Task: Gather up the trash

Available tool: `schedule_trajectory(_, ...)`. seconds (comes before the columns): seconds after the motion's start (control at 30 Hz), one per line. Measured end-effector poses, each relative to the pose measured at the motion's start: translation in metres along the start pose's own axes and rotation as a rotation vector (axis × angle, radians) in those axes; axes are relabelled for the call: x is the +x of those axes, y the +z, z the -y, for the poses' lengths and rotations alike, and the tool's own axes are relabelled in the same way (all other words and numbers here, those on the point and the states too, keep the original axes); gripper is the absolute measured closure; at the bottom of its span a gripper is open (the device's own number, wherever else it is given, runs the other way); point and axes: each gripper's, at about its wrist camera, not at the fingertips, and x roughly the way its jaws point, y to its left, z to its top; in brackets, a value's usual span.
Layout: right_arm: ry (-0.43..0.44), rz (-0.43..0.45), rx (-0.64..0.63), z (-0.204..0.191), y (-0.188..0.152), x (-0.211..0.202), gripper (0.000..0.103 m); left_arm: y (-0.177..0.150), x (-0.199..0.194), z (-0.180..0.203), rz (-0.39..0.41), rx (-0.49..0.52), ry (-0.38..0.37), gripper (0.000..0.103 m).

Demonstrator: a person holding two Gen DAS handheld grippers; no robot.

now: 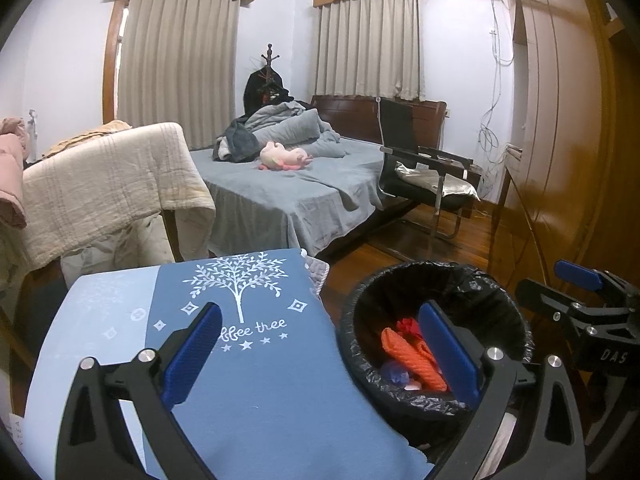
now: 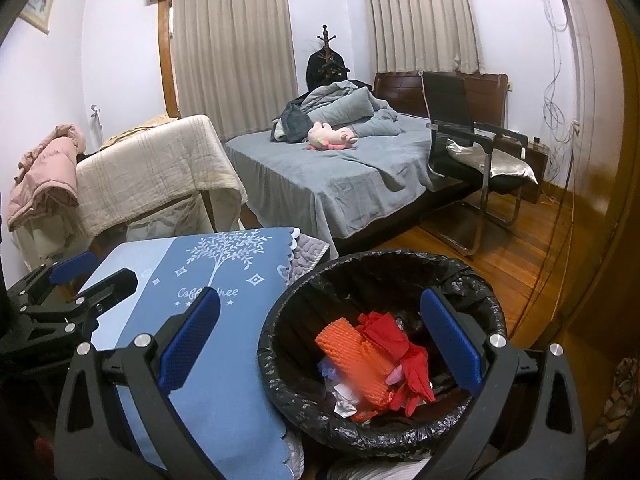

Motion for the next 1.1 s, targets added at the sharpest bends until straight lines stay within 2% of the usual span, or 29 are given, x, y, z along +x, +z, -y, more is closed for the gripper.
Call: schedule_trajectory(1.1, -0.001, -0.002, -0.004, -0.0018, -0.0008, 0.0035, 0.005, -0.0003, 0.0014, -0.0027, -0.003, 0.000, 0.005, 0.006)
